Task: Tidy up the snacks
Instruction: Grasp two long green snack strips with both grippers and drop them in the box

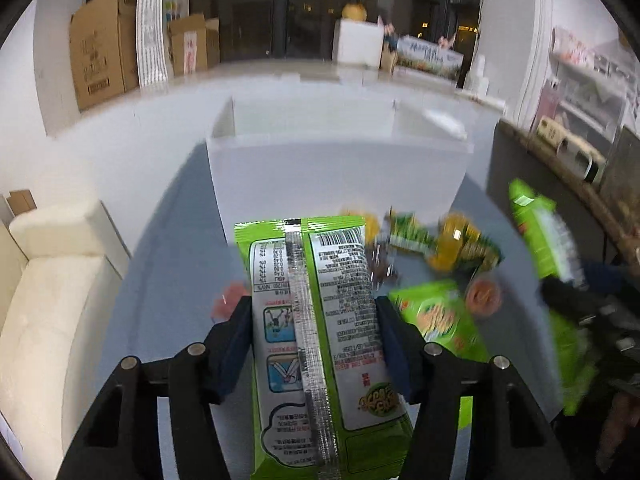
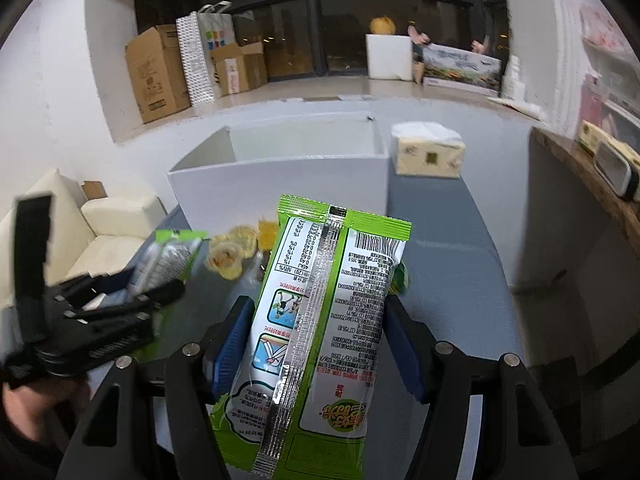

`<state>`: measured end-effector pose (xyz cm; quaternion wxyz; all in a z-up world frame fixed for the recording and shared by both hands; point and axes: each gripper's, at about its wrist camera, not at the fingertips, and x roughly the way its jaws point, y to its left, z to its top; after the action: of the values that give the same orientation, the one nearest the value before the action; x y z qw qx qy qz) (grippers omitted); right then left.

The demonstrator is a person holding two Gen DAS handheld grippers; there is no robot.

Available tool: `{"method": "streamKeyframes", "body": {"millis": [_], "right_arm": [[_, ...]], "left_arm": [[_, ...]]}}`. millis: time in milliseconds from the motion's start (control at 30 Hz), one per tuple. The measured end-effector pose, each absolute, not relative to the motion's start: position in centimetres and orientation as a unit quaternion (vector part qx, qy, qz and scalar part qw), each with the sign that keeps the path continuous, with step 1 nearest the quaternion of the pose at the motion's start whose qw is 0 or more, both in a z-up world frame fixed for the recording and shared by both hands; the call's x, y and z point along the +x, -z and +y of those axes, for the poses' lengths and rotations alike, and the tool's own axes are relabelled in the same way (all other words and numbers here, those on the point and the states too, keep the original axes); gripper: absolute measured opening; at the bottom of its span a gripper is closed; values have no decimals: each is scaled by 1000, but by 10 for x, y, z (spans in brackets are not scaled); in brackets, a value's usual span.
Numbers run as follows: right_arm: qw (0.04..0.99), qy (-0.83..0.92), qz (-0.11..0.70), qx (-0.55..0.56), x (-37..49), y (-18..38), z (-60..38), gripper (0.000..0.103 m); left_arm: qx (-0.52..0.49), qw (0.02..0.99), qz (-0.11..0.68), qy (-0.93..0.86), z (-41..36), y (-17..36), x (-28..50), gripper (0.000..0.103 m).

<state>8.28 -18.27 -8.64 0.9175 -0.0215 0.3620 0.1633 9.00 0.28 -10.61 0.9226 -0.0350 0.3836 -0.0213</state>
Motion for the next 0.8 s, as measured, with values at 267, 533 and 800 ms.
{"method": "streamKeyframes", "body": {"millis": [267, 533, 800], "right_arm": [[921, -196, 337, -10, 149, 52, -160, 70], [924, -202, 323, -26, 239, 23, -130, 70], [917, -187, 352, -28, 308, 37, -120, 70]], "left_arm": [[-38, 942, 332, 23, 23, 35, 130, 64], [-39, 947, 317, 41, 41, 8, 205, 64], [-39, 939, 340, 33, 54, 30, 276, 65]]}}
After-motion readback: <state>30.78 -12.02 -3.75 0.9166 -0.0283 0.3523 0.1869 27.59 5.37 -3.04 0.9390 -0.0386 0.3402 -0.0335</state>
